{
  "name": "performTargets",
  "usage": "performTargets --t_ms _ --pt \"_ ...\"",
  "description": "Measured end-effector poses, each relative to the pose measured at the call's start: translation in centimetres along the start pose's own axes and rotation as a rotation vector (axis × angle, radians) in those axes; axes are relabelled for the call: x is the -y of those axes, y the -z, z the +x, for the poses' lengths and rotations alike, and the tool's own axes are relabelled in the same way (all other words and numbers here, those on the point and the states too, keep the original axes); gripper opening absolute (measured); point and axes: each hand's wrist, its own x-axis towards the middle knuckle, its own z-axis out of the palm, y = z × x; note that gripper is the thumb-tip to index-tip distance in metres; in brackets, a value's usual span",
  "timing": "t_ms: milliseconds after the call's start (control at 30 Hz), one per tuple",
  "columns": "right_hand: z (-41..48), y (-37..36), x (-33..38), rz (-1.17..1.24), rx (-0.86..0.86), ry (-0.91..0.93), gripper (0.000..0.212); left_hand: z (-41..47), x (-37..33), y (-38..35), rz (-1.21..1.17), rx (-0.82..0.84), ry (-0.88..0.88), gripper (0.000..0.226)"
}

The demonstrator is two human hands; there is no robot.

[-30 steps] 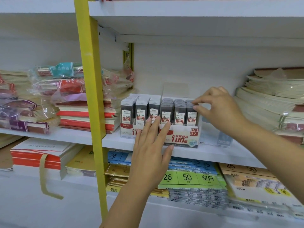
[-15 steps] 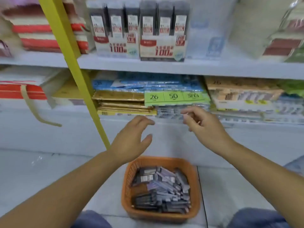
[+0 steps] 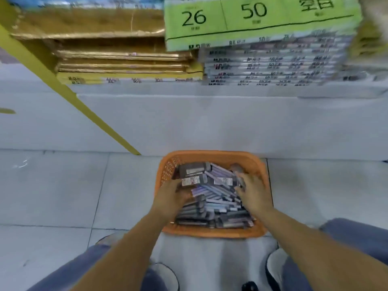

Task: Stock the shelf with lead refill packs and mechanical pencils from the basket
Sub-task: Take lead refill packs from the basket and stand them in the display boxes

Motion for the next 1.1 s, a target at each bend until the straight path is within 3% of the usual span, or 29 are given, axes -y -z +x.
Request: performTargets --t_ms 167,367,533,733,833,967,1100 --pt "0.7 -1.8 -0.3 0.080 -0.063 -0.029 0.069 3.7 1.9 -1.7 0.219 -0.020 0.055 0.070" --pt "1.6 -2.1 -0.7 0.184 -0.206 -0.006 0.037 6.2 2.5 -3.4 0.346 0.018 0.028 0.086" --pt "2.4 -2.9 -1.2 0.134 -0.007 0.031 0.033 7.0 2.6 -3.8 0.329 0.007 0.078 0.092" --pt "3.3 -3.6 -1.5 -0.059 -0.022 -0.016 0.035 6.6 3.0 -4.1 0.250 -0.030 0.124 0.071" --pt "3.4 -3.4 -1.7 -0.105 0.052 0.001 0.031 7.1 2.6 -3.6 0.240 -0.019 0.137 0.066" --pt "3.2 -2.5 -1.6 -0.026 0.122 -0.009 0.027 7.9 2.1 -2.8 0.277 0.081 0.119 0.065" --pt "2.7 -1.8 -1.5 0.123 0.147 -0.060 0.024 8.3 1.8 -2.6 0.302 0.133 0.103 0.046"
